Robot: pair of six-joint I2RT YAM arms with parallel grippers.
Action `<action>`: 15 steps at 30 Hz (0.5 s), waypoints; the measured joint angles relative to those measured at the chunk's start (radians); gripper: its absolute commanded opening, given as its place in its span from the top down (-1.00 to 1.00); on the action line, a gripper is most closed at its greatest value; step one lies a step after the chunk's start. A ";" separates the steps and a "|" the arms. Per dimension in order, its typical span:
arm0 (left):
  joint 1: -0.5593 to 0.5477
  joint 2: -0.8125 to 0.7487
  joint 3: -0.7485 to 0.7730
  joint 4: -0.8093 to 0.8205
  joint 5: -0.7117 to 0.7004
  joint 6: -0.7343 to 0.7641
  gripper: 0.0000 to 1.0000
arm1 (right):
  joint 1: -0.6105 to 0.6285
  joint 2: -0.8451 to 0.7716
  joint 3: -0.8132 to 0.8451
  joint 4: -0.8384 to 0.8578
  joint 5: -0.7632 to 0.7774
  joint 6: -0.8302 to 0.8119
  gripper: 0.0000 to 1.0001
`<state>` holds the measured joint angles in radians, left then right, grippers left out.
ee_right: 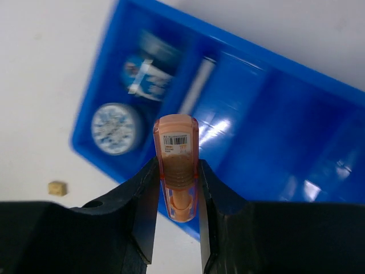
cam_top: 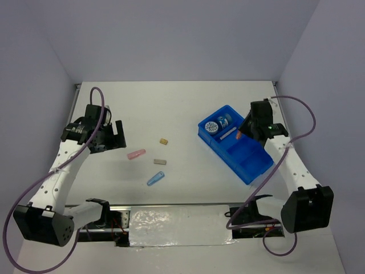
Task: Sort the stationery into containers
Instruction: Place the stationery in the storage box.
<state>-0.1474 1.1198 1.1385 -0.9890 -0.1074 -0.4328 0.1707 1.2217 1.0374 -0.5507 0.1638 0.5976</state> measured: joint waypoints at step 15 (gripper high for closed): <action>0.000 0.150 0.050 0.047 0.009 -0.014 -0.99 | -0.203 0.096 -0.154 -0.022 -0.006 0.134 -0.19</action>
<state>-0.1474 1.2697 1.1885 -0.9424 -0.0982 -0.4473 -0.0319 1.3178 0.8829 -0.5724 0.1581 0.7315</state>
